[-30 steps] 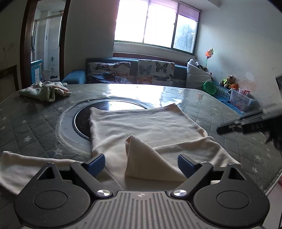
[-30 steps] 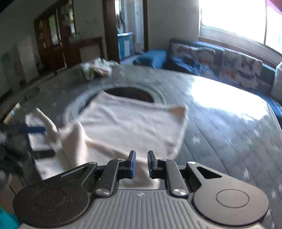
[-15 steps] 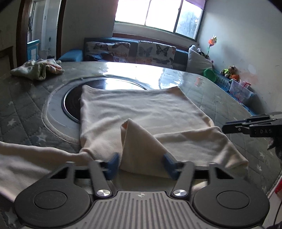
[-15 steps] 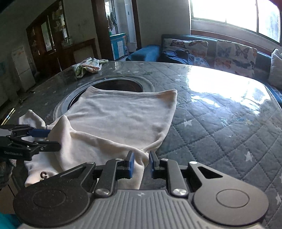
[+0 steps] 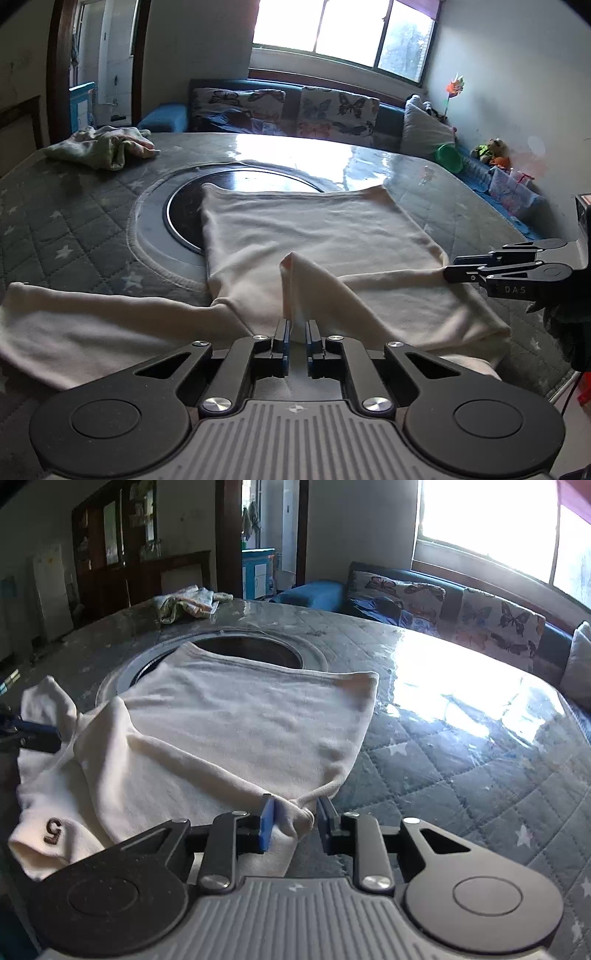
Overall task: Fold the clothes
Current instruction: 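Release the sleeve with the right gripper and smooth the folded side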
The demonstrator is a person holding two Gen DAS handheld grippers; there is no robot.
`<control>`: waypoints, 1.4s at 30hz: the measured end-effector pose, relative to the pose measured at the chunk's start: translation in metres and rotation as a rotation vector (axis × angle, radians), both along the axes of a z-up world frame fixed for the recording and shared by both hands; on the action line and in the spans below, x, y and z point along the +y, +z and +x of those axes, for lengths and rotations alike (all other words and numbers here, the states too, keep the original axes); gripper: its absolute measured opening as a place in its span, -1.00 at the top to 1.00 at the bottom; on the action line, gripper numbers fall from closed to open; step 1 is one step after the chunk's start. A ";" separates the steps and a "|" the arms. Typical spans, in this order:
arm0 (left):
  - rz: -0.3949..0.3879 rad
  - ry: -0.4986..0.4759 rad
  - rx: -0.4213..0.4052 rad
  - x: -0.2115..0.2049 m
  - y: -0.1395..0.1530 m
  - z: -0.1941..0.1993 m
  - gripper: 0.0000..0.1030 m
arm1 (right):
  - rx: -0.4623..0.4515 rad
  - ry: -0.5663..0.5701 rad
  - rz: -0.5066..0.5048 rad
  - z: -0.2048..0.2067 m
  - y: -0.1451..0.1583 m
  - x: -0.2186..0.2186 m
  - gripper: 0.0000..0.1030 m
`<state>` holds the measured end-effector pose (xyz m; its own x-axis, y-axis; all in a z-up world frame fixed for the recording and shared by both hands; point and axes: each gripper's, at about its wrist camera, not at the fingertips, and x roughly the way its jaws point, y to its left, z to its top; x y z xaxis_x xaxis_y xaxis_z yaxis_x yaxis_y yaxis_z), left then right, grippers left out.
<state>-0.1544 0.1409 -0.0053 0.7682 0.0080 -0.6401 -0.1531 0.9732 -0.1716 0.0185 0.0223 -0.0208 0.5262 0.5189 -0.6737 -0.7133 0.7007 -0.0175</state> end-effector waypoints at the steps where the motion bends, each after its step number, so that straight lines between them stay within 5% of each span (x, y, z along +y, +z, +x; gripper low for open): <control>1: 0.006 -0.001 -0.007 0.000 0.000 0.002 0.62 | -0.004 0.000 0.004 -0.001 0.001 0.000 0.55; 4: 0.036 -0.012 -0.013 -0.004 -0.004 0.009 0.36 | -0.011 0.007 0.016 -0.003 0.004 0.000 0.52; 8: 0.056 -0.027 0.011 -0.007 -0.015 0.019 0.35 | -0.022 0.027 0.033 -0.008 0.007 0.004 0.51; 10: 0.055 -0.032 0.017 -0.008 -0.019 0.022 0.41 | -0.019 0.037 0.037 -0.009 0.007 0.006 0.51; 11: 0.056 -0.033 0.019 -0.009 -0.021 0.023 0.68 | -0.019 0.041 0.036 -0.010 0.006 0.009 0.51; 13: 0.059 -0.033 0.019 -0.009 -0.019 0.020 0.84 | -0.026 0.048 0.028 -0.011 0.004 0.012 0.51; 21: 0.029 -0.009 0.032 0.008 -0.001 0.001 0.88 | -0.035 0.050 0.008 -0.009 -0.002 0.014 0.50; 24: 0.042 0.012 0.093 0.013 -0.008 0.005 0.83 | -0.054 0.057 -0.008 -0.011 -0.002 0.014 0.49; 32: 0.008 -0.085 -0.016 -0.011 0.009 0.017 0.69 | -0.062 0.123 -0.009 -0.038 0.009 0.003 0.46; 42: 0.021 -0.151 0.033 -0.034 -0.019 0.035 0.43 | -0.076 0.188 -0.077 -0.069 0.000 -0.005 0.46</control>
<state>-0.1193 0.1068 -0.0246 0.7402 -0.0923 -0.6661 -0.0099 0.9889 -0.1480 -0.0506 0.0173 -0.0206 0.4759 0.5613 -0.6771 -0.8261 0.5495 -0.1250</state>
